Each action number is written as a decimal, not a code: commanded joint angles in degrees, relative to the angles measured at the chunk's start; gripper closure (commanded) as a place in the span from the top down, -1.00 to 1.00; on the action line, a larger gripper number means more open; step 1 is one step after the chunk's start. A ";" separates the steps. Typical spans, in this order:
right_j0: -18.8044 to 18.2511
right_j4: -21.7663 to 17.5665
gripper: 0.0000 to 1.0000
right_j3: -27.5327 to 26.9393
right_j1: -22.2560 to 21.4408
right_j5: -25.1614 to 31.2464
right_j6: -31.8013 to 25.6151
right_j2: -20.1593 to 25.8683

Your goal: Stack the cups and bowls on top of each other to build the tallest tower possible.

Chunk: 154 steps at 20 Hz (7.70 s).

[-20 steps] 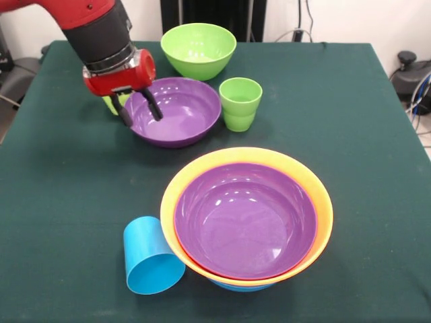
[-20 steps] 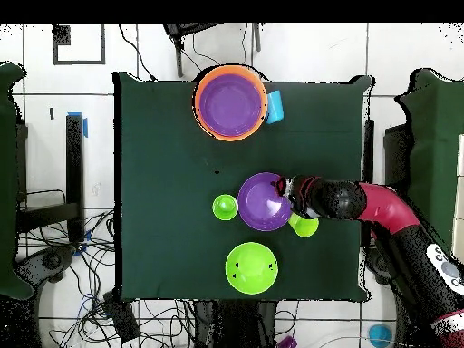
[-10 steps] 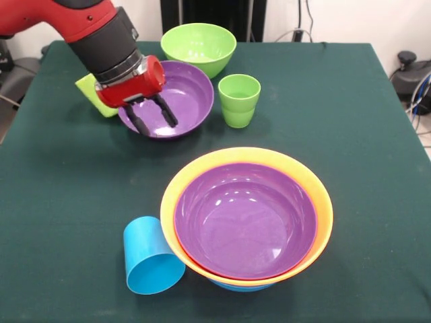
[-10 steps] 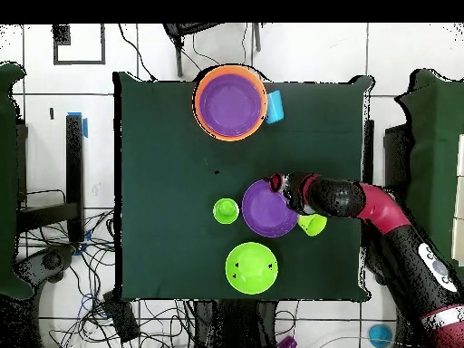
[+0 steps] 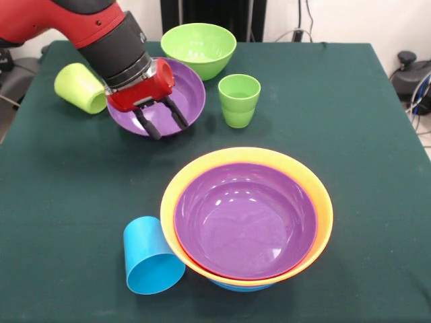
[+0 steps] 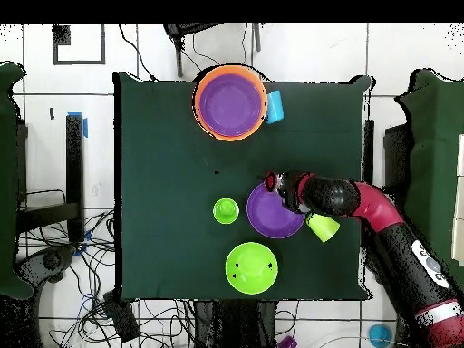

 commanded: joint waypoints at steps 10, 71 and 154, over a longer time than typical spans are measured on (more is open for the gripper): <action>2.53 -1.92 1.00 0.99 -11.18 9.13 -18.40 3.84; 4.79 1.05 1.00 12.40 -27.54 4.38 -4.31 0.30; -2.47 -3.47 1.00 8.01 -17.63 -0.08 -19.89 -6.34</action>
